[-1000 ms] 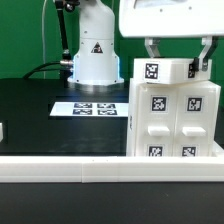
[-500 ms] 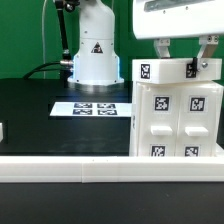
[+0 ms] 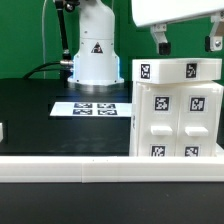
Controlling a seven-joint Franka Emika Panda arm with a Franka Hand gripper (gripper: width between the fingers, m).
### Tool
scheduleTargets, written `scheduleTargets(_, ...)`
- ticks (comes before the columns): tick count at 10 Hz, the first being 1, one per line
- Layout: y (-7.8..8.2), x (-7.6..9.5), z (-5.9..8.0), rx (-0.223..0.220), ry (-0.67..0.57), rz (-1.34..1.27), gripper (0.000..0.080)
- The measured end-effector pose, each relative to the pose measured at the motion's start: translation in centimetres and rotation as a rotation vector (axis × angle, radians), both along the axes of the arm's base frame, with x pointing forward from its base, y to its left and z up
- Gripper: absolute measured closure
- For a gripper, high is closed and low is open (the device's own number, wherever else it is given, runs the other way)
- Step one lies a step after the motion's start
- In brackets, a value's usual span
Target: Assemble cabinet
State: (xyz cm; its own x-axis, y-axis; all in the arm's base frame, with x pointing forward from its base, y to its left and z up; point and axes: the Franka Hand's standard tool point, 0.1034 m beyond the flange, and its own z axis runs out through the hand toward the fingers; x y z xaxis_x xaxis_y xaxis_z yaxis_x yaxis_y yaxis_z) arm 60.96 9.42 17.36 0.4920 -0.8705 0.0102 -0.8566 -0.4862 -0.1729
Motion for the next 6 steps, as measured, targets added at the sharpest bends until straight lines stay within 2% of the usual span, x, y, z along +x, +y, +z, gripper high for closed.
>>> scheduleTargets(1, 0.01, -0.02, -0.1, -0.004, 0.0, 0.02, 0.0001)
scheduleTargets(3, 0.09, -0.01, -0.13, -0.038, -0.009, 0.226, 0.0002)
scheduleTargets(6, 0.26, 0.56, 0.68, -0.084, -0.033, 0.555, 0.0002)
